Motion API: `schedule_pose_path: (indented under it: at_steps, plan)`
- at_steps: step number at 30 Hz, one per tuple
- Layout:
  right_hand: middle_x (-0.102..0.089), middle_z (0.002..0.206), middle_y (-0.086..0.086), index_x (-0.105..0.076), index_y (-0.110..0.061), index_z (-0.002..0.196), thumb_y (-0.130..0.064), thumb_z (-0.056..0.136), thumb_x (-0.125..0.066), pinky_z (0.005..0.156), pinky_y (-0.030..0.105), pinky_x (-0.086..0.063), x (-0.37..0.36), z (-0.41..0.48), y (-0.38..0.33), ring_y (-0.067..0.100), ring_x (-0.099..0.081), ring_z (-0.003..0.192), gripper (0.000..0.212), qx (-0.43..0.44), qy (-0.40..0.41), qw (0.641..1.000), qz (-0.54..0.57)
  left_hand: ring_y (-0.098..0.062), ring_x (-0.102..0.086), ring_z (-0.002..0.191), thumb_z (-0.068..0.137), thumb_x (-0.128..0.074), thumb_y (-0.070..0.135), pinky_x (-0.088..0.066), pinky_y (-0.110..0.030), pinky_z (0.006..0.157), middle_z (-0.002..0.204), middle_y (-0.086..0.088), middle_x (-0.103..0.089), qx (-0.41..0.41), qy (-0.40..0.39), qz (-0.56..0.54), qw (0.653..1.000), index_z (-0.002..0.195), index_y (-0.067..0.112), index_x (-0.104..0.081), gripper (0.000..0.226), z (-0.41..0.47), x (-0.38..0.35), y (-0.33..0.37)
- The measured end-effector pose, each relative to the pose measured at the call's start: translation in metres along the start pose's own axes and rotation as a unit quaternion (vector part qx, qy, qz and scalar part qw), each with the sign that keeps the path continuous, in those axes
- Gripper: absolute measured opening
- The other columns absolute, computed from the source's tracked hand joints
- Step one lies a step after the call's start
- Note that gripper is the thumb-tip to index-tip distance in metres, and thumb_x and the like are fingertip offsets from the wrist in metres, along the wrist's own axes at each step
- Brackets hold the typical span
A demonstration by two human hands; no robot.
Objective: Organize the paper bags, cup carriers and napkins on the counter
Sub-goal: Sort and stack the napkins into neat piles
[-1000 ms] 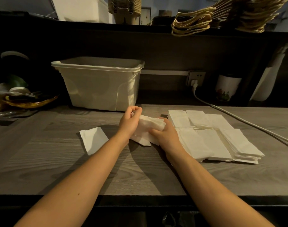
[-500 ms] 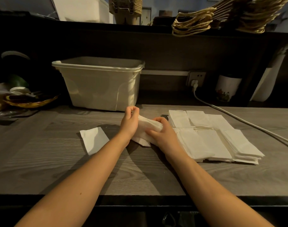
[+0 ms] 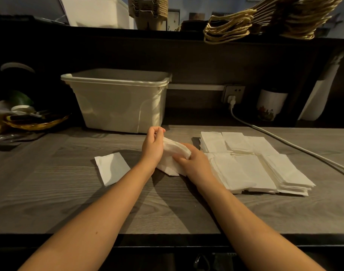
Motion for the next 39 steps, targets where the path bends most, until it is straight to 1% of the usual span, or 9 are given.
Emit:
schedule_pose_path:
  at_steps: [5, 10, 13, 15, 17, 21, 23, 26, 39]
  plan:
    - [-0.062, 0.102, -0.008, -0.057, -0.024, 0.117, -0.015, 0.091, -0.055, 0.079, 0.019, -0.048, 0.01, -0.001, -0.005, 0.007, -0.059, 0.093, 0.027, 0.01, 0.037, 0.997, 0.066, -0.004, -0.048, 0.081, 0.098, -0.033, 0.045, -0.039, -0.018, 0.066, 0.088, 0.008, -0.049, 0.01, 0.011, -0.048, 0.999, 0.111, 0.022, -0.046, 0.03, -0.002, 0.006, 0.008]
    - [-0.062, 0.105, -0.002, -0.054, -0.028, 0.108, -0.016, 0.092, -0.057, 0.081, 0.029, -0.051, 0.018, -0.002, -0.006, 0.013, -0.061, 0.096, 0.02, 0.009, 0.054, 0.985, 0.165, -0.012, -0.056, 0.093, 0.088, -0.054, 0.04, -0.049, -0.024, 0.072, 0.099, 0.004, -0.057, 0.002, -0.021, -0.123, 0.992, 0.116, 0.025, -0.047, 0.033, -0.001, 0.006, 0.013]
    - [-0.067, 0.098, 0.005, -0.061, -0.027, 0.101, -0.018, 0.091, -0.059, 0.075, 0.033, -0.052, 0.018, -0.001, -0.008, 0.019, -0.064, 0.09, 0.014, 0.019, 0.055, 0.972, 0.23, -0.016, -0.061, 0.089, 0.084, -0.063, 0.025, -0.054, -0.029, 0.071, 0.103, -0.001, -0.058, 0.07, -0.05, -0.243, 0.966, 0.123, 0.024, -0.045, 0.043, -0.003, -0.003, 0.005]
    - [-0.066, 0.106, 0.012, -0.06, -0.018, 0.112, -0.029, 0.084, -0.062, 0.076, 0.033, -0.052, 0.018, 0.0, -0.003, 0.024, -0.064, 0.096, 0.03, -0.006, 0.065, 0.962, 0.266, -0.016, -0.063, 0.084, 0.079, -0.066, 0.025, -0.056, -0.028, 0.067, 0.103, -0.004, -0.06, 0.129, -0.082, -0.325, 0.933, 0.126, 0.021, -0.045, 0.051, -0.008, -0.013, 0.001]
    - [-0.064, 0.111, 0.016, -0.056, -0.009, 0.121, -0.028, 0.085, -0.064, 0.077, 0.033, -0.053, 0.018, 0.002, 0.0, 0.025, -0.064, 0.098, 0.041, -0.012, 0.064, 0.952, 0.301, -0.016, -0.065, 0.083, 0.074, -0.066, 0.034, -0.057, -0.026, 0.068, 0.1, -0.006, -0.064, 0.174, -0.13, -0.352, 0.91, 0.124, 0.016, -0.051, 0.055, -0.016, -0.024, 0.0]
    - [-0.065, 0.107, 0.013, -0.056, -0.009, 0.12, -0.016, 0.091, -0.058, 0.072, 0.029, -0.054, 0.018, 0.002, 0.001, 0.02, -0.065, 0.094, 0.03, -0.017, 0.055, 0.936, 0.348, -0.017, -0.067, 0.086, 0.073, -0.063, 0.039, -0.058, -0.029, 0.072, 0.102, -0.008, -0.067, 0.191, -0.199, -0.366, 0.888, 0.123, 0.013, -0.055, 0.057, -0.029, -0.044, 0.003]
    - [-0.067, 0.102, 0.009, -0.06, -0.013, 0.112, -0.018, 0.09, -0.061, 0.072, 0.029, -0.054, 0.014, 0.002, -0.002, 0.018, -0.066, 0.092, 0.023, 0.0, 0.035, 0.945, 0.326, -0.019, -0.067, 0.088, 0.084, -0.06, 0.035, -0.058, -0.03, 0.068, 0.103, -0.009, -0.067, 0.192, -0.169, -0.369, 0.893, 0.123, 0.013, -0.055, 0.045, -0.028, -0.042, 0.001]
    - [-0.061, 0.115, 0.006, -0.051, -0.017, 0.123, -0.024, 0.087, -0.064, 0.081, 0.032, -0.055, 0.008, 0.001, 0.003, 0.02, -0.063, 0.103, 0.039, -0.03, 0.027, 0.959, 0.282, -0.02, -0.066, 0.091, 0.093, -0.052, 0.03, -0.057, -0.032, 0.068, 0.101, -0.008, -0.067, 0.177, -0.115, -0.373, 0.904, 0.118, 0.016, -0.055, 0.029, -0.022, -0.032, 0.0]
    - [-0.057, 0.1, -0.012, -0.052, -0.026, 0.111, -0.031, 0.088, -0.062, 0.066, 0.007, -0.047, 0.028, -0.004, -0.025, 0.0, -0.056, 0.088, 0.025, 0.061, 0.074, 0.993, 0.071, -0.016, -0.064, 0.094, 0.095, -0.048, 0.028, -0.055, -0.034, 0.077, 0.104, -0.001, -0.064, 0.069, -0.102, -0.287, 0.95, 0.114, 0.027, -0.051, 0.019, -0.017, -0.016, 0.026]
Point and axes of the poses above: each hand's wrist, its own z-axis towards the middle knuckle, its own x-axis out of the back of the hand, y = z × x, the point moved 9 cm from there along z, towards the middle knuckle
